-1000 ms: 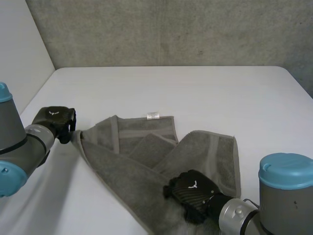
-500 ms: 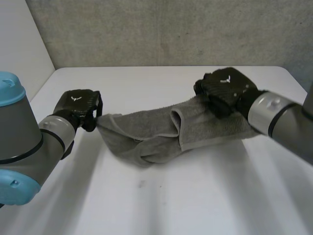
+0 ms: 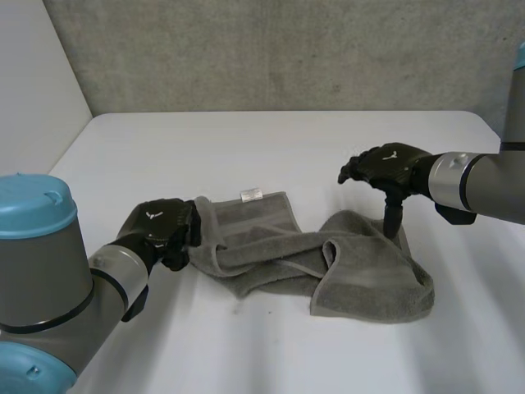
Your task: Fold the towel.
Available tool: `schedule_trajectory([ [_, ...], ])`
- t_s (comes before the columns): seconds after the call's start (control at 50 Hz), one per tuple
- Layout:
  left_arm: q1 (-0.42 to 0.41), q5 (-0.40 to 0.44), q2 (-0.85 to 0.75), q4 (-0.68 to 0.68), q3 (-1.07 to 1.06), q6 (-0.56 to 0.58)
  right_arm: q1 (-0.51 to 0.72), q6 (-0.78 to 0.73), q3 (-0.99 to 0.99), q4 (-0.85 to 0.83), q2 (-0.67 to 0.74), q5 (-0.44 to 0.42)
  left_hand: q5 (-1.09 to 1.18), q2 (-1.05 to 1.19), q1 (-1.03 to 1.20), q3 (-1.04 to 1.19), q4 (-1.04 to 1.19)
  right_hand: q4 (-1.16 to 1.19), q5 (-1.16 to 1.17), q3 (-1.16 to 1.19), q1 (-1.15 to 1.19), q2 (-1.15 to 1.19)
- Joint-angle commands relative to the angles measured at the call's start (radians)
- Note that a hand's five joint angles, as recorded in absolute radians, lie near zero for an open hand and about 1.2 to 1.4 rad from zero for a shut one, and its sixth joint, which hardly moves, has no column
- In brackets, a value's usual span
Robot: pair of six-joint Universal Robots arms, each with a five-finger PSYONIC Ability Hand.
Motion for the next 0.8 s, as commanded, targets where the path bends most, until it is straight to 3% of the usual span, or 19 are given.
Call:
schedule_trajectory([
  [0.02,0.008,0.011,0.011,0.015,0.027,0.007,0.008,0.210,0.173,-0.172,-0.126,0.016,-0.373,-0.373,-0.374,-0.375,-0.373,-0.088,-0.062,-0.073,-0.060,-0.073],
  [0.12,0.010,0.056,0.023,0.023,0.043,0.032,0.012,0.332,0.374,-0.320,-0.237,0.019,-0.523,-0.523,-0.524,-0.524,-0.522,-0.088,-0.062,-0.073,-0.060,-0.073],
  [0.22,0.014,0.187,0.024,0.026,0.050,0.140,0.034,0.474,0.588,-0.474,-0.335,0.040,-0.564,-0.564,-0.565,-0.565,-0.563,-0.088,-0.062,-0.073,-0.060,-0.073],
  [0.34,0.042,0.293,0.011,0.029,0.041,0.271,0.138,0.638,0.637,-0.550,-0.341,0.122,-0.564,-0.564,-0.565,-0.565,-0.563,-0.088,-0.062,-0.073,-0.060,-0.073],
  [0.56,0.097,0.341,-0.035,0.102,0.061,0.338,0.236,0.678,0.645,-0.631,-0.250,0.272,-0.546,-0.546,-0.547,-0.548,-0.546,-0.088,-0.062,-0.073,-0.060,-0.073],
  [0.66,0.106,0.480,-0.081,0.136,0.081,0.340,0.259,0.698,0.636,-0.683,-0.192,0.350,-0.505,-0.505,-0.506,-0.507,-0.505,-0.028,-0.002,-0.013,0.000,-0.013],
  [0.8,0.128,0.580,-0.112,0.136,0.079,0.341,0.270,0.687,0.641,-0.734,-0.157,0.461,-0.426,-0.426,-0.427,-0.428,-0.426,0.095,0.122,0.110,0.123,0.110],
])
